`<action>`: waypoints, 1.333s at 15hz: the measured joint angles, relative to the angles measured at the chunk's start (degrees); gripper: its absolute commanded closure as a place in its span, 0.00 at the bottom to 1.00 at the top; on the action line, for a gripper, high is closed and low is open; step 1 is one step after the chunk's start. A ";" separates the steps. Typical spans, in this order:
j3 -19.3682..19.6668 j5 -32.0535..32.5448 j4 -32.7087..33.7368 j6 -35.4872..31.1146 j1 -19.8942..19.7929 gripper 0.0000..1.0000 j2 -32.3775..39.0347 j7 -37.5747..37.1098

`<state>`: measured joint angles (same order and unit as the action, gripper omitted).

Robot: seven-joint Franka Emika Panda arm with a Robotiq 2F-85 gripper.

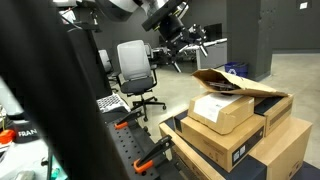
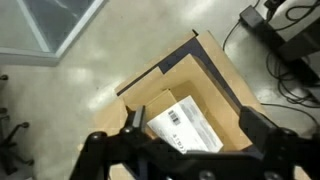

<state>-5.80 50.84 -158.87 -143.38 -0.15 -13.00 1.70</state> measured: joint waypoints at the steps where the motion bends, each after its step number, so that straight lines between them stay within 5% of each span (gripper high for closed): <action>1: -0.05 1.21 0.00 0.31 0.11 0.00 0.10 0.15; 20: -0.01 6.74 0.01 3.25 1.83 0.00 1.67 0.55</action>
<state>-5.80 57.58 -158.86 -140.13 1.68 -11.33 2.25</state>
